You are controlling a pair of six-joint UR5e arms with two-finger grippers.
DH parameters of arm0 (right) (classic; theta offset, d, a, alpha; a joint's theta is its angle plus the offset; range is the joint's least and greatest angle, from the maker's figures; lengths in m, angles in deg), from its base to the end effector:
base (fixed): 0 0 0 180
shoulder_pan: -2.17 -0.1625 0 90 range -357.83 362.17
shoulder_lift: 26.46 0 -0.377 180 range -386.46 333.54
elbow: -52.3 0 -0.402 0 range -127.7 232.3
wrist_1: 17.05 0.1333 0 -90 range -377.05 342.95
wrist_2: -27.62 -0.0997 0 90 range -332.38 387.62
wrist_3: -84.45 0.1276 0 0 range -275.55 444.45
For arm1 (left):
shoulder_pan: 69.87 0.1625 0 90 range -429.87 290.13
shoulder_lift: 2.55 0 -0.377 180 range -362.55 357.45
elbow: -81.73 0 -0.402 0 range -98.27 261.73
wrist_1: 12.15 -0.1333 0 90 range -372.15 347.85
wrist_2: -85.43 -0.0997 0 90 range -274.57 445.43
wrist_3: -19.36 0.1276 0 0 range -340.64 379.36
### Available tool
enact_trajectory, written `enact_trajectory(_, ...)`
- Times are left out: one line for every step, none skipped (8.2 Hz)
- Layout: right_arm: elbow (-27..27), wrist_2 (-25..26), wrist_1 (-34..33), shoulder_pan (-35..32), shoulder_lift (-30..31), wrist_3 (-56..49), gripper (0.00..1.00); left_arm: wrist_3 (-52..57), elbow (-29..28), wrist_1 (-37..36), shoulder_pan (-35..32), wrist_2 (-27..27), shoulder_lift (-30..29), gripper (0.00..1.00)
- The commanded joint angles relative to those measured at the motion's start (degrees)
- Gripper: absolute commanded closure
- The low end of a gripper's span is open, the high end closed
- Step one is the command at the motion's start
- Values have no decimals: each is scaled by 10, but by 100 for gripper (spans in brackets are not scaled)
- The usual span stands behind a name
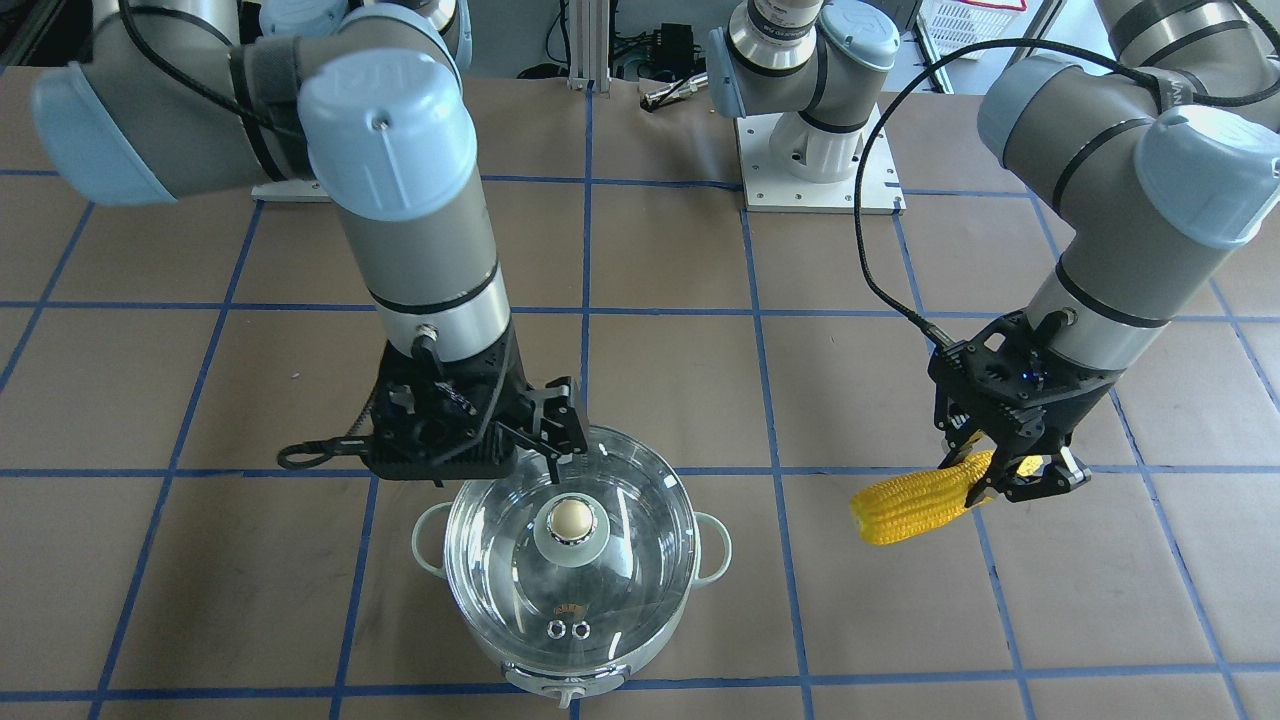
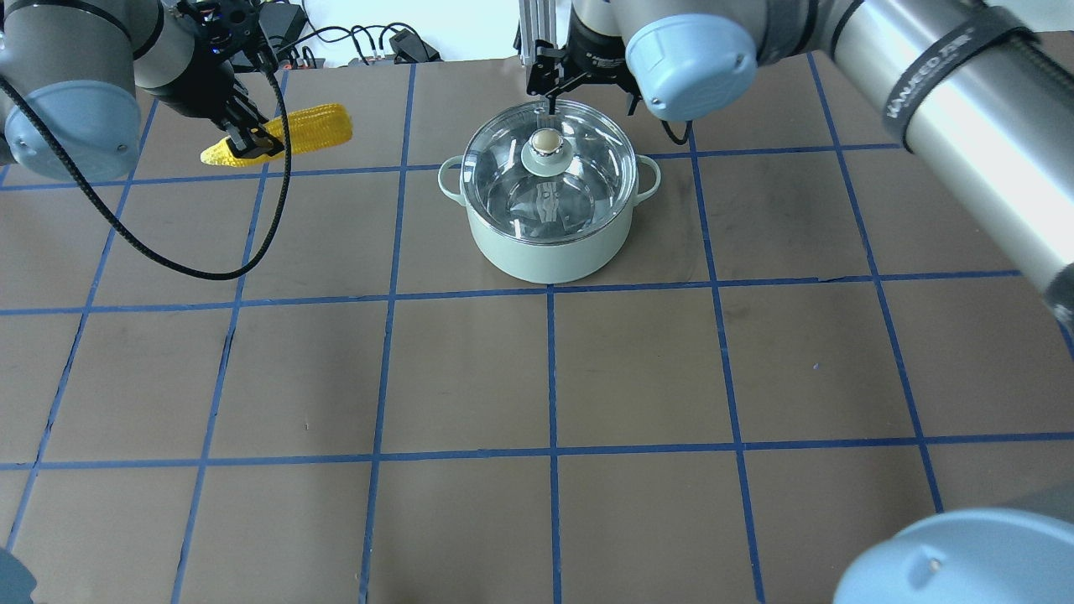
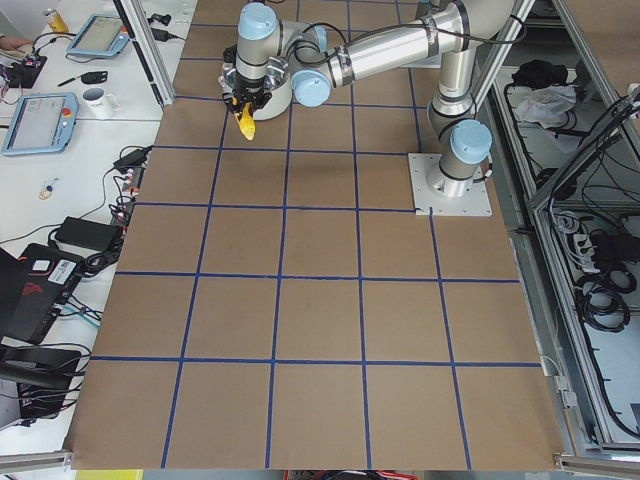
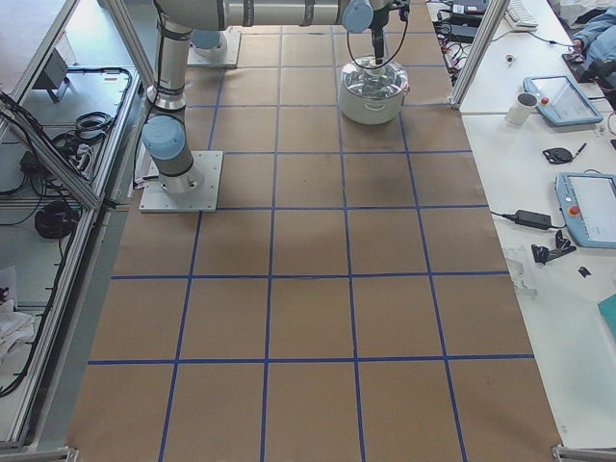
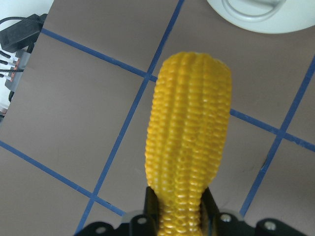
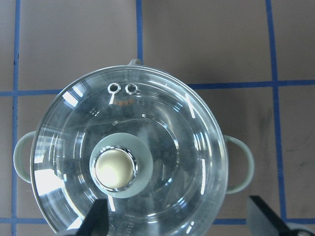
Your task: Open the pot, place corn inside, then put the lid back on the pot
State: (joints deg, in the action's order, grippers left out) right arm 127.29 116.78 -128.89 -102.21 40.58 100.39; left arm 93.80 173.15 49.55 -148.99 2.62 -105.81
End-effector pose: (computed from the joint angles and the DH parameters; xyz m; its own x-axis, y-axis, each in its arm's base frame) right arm 0.2980 -0.6180 0.3541 -0.9967 0.0162 -0.0796 0.0339 0.9733 -0.2269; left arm -0.0329 -0.6194 0.3280 -0.4396 0.8770 -0.1942 0.8947 0.4085 -0.1803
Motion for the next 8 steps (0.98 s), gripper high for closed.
enact_trajectory(-1, -7, -72, -38, -62, 52, 0, -43, 2, 1, -2, -2, -2, 100)
enact_trajectory(0, -5, -73, -42, -69, 52, 3, -44, 2, 0, -2, -2, -5, 100)
enact_trajectory(1, -4, -77, -42, -74, 41, 7, -44, 2, 1, -2, -2, -5, 100)
enact_trajectory(1, 0, -89, -42, -76, 1, 8, -44, 2, 2, -2, -2, -5, 100)
enact_trajectory(2, 1, -89, -41, -77, -7, 12, -44, 3, 3, -2, -2, -6, 100)
enact_trajectory(5, 1, -89, -41, -78, -20, 16, -44, 3, 3, -2, -2, -7, 100)
enact_trajectory(9, 1, -90, -41, -78, -22, 23, -44, 3, 3, -2, -2, -7, 100)
enact_trajectory(9, 2, -89, -41, -78, -25, 33, -44, 3, 3, -2, -2, -9, 100)
